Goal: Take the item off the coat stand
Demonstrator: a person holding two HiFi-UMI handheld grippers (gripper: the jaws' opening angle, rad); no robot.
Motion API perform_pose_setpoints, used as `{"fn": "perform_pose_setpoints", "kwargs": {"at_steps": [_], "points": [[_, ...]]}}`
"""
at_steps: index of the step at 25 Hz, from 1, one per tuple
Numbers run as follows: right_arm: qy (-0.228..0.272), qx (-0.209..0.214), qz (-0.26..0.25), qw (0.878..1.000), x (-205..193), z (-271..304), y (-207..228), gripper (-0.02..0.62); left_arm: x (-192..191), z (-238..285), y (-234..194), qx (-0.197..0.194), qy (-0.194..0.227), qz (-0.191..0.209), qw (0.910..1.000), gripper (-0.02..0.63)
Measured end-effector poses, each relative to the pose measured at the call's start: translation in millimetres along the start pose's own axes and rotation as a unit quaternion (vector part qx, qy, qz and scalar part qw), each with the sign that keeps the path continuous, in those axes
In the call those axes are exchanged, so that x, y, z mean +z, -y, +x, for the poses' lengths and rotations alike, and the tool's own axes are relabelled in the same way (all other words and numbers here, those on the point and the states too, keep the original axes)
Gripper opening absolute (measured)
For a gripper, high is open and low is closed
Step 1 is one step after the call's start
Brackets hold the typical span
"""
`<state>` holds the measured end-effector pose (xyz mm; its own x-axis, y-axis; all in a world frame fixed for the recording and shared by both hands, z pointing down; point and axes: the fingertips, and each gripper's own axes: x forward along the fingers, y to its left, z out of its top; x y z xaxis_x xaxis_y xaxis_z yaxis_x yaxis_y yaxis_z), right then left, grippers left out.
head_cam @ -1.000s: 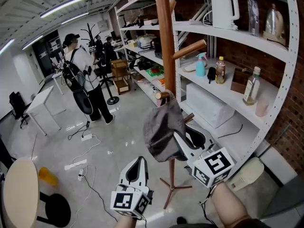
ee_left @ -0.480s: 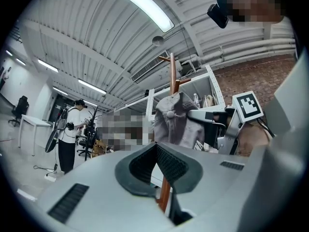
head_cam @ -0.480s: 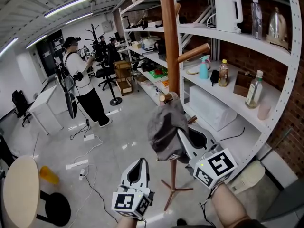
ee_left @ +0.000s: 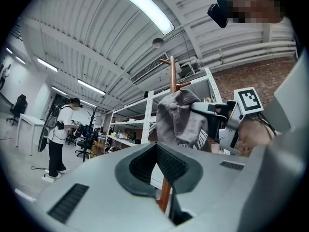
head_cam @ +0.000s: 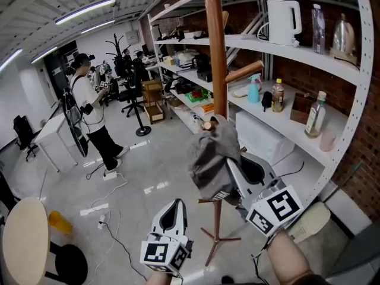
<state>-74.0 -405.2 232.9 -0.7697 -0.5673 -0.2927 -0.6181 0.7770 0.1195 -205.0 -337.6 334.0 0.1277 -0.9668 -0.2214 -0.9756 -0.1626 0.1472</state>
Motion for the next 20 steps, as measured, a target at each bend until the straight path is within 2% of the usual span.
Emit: {"fn": "perform_pose_setpoints", "kwargs": {"at_steps": [13, 20], "points": [[0.056, -0.004, -0.016, 0.998, 46.5, -15.3, -30.8, 0.049, 9.9, -24.2, -4.0, -0.022, 0.007, -0.002, 0.9997, 0.006], [0.053, 0.004, -0.017, 0.998, 52.1, -22.9, -61.3, 0.049, 13.6, -49.1, -6.7, -0.030, 0.005, -0.007, 0.9995, 0.006]]}}
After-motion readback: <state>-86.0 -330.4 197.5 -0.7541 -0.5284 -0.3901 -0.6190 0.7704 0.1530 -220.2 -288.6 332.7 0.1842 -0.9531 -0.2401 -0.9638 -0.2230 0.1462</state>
